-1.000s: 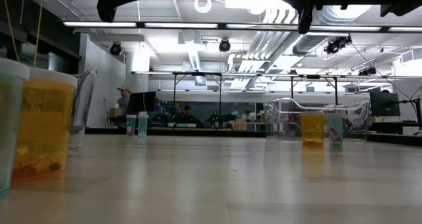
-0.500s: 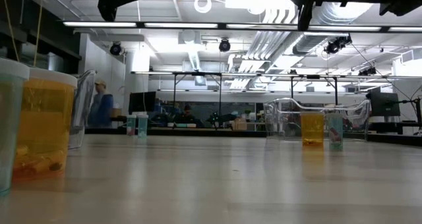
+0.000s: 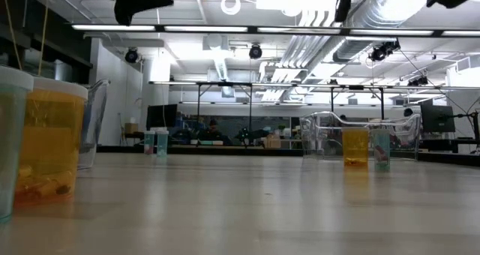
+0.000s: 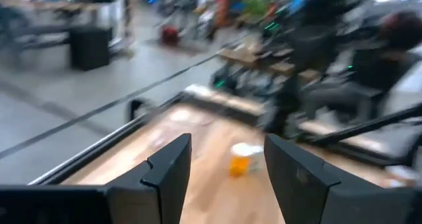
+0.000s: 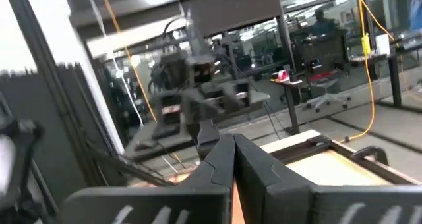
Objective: Pick and place medicine bottles into bin by pill shape (circle, oval)
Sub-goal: Put the green tablet bottle into the bottom transparent bin
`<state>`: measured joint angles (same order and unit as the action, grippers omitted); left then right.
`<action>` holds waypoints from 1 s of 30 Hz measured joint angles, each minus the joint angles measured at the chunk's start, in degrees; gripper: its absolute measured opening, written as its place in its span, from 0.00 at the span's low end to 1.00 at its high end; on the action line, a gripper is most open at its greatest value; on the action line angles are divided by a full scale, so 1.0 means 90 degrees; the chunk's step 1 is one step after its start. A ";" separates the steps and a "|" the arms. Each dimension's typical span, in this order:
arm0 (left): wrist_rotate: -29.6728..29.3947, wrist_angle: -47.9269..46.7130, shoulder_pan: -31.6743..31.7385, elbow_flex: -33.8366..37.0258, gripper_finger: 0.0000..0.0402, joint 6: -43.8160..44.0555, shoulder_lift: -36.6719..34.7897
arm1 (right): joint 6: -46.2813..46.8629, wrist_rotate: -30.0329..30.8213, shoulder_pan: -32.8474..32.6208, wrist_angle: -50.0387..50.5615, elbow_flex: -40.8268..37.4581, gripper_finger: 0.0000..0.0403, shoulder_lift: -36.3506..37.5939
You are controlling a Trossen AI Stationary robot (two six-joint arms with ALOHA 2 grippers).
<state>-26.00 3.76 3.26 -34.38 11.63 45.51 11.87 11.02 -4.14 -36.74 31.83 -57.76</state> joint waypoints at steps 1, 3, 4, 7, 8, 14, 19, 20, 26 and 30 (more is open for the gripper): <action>0.0012 -0.0381 0.0227 -0.0221 0.45 0.0005 0.0122 | -0.0108 0.0024 0.0014 0.0146 0.0092 0.00 0.0000; 0.0101 -0.1333 0.0740 -0.0718 0.45 0.0034 0.0414 | -0.0208 0.0073 0.0075 0.0437 0.0264 0.00 0.0000; 0.0140 -0.1825 0.1036 -0.0999 0.45 0.0102 0.0615 | -0.0198 0.0091 0.0120 0.0603 0.0333 0.00 0.0000; 0.0334 -0.3326 0.1965 -0.1836 0.45 0.0432 0.1332 | -0.0169 0.0101 0.0231 0.1055 0.0445 0.00 -0.0002; 0.0464 -0.3716 0.2247 -0.2097 0.45 0.0458 0.1612 | -0.0162 0.0100 0.0265 0.1135 0.0458 0.00 -0.0002; 0.0994 -0.5020 0.3401 -0.3117 0.45 0.0616 0.3381 | 0.0065 0.0098 0.0337 0.1448 0.0443 0.00 0.0000; 0.1029 -0.5410 0.3785 -0.3411 0.45 0.0953 0.4654 | 0.0308 0.0096 0.0335 0.1694 0.0438 0.00 0.0000; 0.1065 -0.5391 0.3823 -0.3434 0.45 0.1018 0.4847 | 0.0372 0.0096 0.0335 0.1722 0.0433 0.00 0.0000; 0.1200 -0.5345 0.3899 -0.3440 0.45 0.1255 0.5558 | 0.0528 0.0096 0.0332 0.1760 0.0433 0.00 -0.0001; 0.1167 -0.5297 0.3899 -0.3440 0.45 0.1513 0.5773 | 0.0533 0.0094 0.0332 0.1760 0.0433 0.00 0.0000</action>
<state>-15.50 -43.91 38.35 -65.34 25.25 97.47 16.67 11.86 -1.15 -20.91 35.73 -57.76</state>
